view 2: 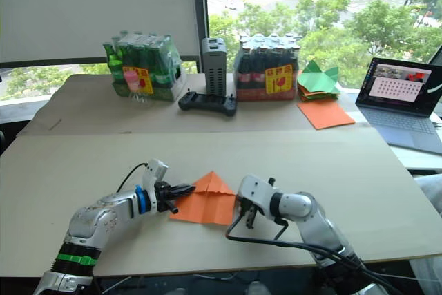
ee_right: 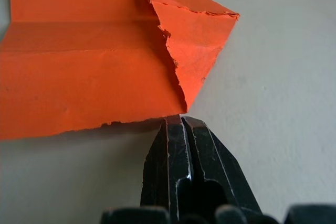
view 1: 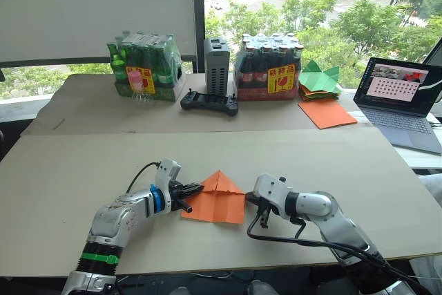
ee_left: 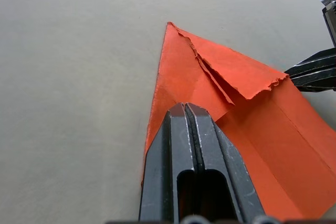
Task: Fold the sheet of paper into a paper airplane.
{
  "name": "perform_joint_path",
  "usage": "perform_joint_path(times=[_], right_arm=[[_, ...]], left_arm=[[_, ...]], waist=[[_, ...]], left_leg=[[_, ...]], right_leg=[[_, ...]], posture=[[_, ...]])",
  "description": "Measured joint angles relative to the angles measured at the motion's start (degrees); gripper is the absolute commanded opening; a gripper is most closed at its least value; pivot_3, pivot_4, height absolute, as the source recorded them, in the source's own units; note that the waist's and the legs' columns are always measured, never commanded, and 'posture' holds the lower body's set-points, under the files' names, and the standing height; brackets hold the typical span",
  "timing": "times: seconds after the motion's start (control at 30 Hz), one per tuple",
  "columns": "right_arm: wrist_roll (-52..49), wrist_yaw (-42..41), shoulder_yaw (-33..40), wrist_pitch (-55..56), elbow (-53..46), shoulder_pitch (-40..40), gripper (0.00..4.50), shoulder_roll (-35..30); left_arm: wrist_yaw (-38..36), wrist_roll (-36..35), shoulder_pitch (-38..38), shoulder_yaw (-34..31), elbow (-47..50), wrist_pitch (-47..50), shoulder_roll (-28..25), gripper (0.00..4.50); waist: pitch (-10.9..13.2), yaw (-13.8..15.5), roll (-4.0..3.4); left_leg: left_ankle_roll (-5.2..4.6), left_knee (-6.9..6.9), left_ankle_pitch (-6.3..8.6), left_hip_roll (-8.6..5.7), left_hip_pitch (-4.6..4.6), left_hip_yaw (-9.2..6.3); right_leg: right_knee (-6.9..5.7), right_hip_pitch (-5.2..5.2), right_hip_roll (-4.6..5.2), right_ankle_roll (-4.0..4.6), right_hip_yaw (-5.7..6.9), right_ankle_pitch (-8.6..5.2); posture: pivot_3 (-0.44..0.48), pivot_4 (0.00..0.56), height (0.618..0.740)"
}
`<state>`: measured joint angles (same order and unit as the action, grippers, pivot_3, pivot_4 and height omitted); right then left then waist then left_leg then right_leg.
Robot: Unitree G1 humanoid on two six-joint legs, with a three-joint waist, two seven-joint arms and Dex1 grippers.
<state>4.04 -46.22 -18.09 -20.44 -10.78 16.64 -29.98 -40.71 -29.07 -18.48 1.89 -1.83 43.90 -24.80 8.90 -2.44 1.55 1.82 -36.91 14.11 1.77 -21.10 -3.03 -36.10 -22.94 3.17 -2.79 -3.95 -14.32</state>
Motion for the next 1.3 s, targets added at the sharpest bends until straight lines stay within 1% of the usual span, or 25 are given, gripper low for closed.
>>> perform_joint_path(times=[0.27,0.63,0.77,1.3], right_arm=[[-1.0,0.1,0.3,-0.1,0.8,0.3,0.0,0.9],[-7.1,1.2,1.4,-4.9,-0.1,1.2,0.0,7.1],[-7.5,1.8,1.4,-5.4,-0.4,1.3,0.0,7.4],[-7.6,5.3,0.2,-6.2,0.4,3.2,0.0,13.7]], left_arm=[[0.2,0.0,0.2,-0.4,0.3,0.0,0.3,0.04],[0.3,0.0,0.2,-0.4,0.3,0.0,0.5,0.04],[0.3,0.0,0.2,-0.3,0.4,0.0,0.5,0.04],[0.4,0.1,0.2,-0.2,0.7,0.0,0.3,0.04]], waist=[[0.0,0.0,0.0],[0.0,0.0,-0.01],[0.0,0.0,-0.01],[0.0,0.0,-0.01]], left_leg=[[0.0,0.0,0.0,0.0,0.0,0.0],[0.0,0.0,0.0,0.0,-0.03,-0.01],[0.0,0.0,0.0,0.0,-0.04,0.0],[0.0,0.0,0.0,0.01,-0.05,-0.01]], right_leg=[[-0.01,-0.02,-0.01,0.01,0.0,0.01],[-0.03,-0.04,0.0,0.02,0.0,0.02],[-0.02,-0.05,0.0,0.02,0.0,0.02],[-0.06,-0.08,0.0,0.04,0.0,0.03]], posture=[[0.0,0.15,0.74],[0.0,0.15,0.74],[0.0,0.15,0.74],[0.0,0.15,0.74]])
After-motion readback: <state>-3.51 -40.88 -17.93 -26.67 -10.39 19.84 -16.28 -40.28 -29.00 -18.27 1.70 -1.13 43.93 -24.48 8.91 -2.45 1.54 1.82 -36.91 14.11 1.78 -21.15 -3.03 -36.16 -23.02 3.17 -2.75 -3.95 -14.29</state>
